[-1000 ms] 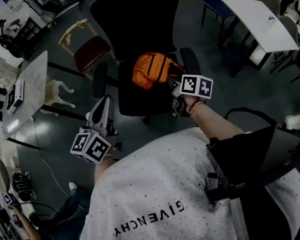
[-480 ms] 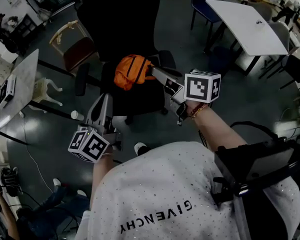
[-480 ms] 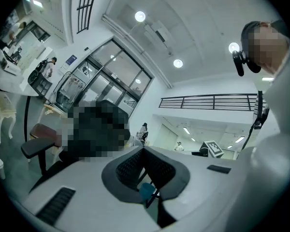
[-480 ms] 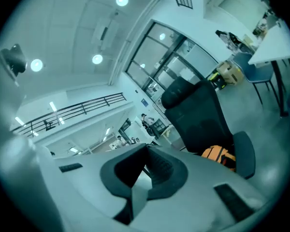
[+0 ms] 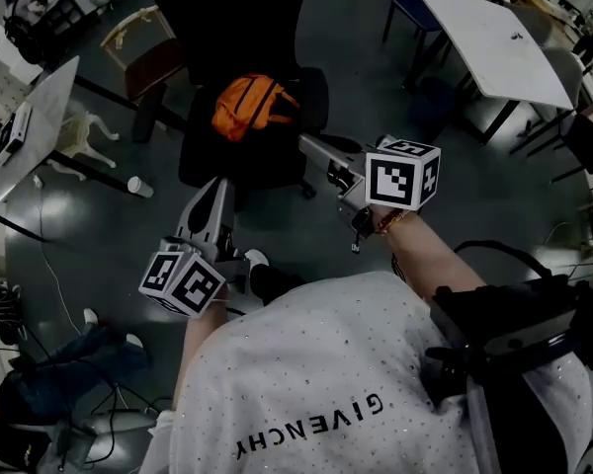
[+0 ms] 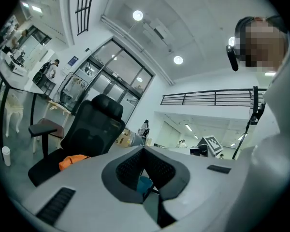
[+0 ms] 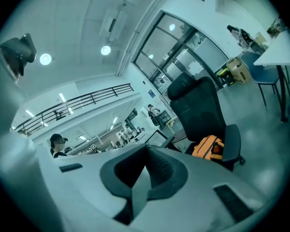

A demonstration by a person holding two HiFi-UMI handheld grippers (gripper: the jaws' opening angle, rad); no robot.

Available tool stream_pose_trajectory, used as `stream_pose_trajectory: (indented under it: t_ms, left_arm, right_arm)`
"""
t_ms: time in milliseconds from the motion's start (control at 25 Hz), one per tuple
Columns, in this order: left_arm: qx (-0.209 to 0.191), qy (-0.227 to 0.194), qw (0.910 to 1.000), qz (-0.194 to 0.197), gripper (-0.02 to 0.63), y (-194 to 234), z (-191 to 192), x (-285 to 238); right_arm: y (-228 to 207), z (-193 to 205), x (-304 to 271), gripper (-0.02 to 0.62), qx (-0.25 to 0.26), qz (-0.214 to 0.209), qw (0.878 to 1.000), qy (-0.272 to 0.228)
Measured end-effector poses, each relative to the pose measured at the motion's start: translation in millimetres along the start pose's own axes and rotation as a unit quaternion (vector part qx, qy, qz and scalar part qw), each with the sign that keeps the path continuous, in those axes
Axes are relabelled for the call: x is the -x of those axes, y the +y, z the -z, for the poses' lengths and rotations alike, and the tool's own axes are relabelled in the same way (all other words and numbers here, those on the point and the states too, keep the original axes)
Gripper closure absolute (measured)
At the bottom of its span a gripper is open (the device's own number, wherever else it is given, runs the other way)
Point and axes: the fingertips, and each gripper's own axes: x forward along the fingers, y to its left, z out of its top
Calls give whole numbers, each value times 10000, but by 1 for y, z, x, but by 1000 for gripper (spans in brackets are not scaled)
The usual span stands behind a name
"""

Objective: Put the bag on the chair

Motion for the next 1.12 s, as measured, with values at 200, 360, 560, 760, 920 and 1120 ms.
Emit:
stream_pose_trajectory:
  t_ms: [200, 360, 560, 760, 920, 1120]
  left_arm:
    - [-4, 43, 10000, -48, 606, -16, 25, 17]
    - [-29, 7, 9999, -119, 606, -23, 23, 31]
    - [-80, 21, 9998, -176, 606, -28, 24, 41]
    - [-142, 5, 9997, -188, 606, -40, 33, 40]
    - [-167, 16, 9997, -175, 606, -63, 41, 36]
    - [-126, 62, 9996, -231, 606, -52, 28, 42]
  right_arm:
    - [-5, 29, 19, 597, -64, 20, 9999, 125]
    - [1, 40, 22, 597, -107, -2, 9996, 261]
    - [7, 43, 27, 597, -44, -19, 9996, 284]
    - [-8, 51, 41, 597, -214, 46, 9994, 266]
    - [-24, 56, 68, 597, -238, 192, 9989, 359]
    - [-26, 59, 60, 597, -142, 400, 9979, 492]
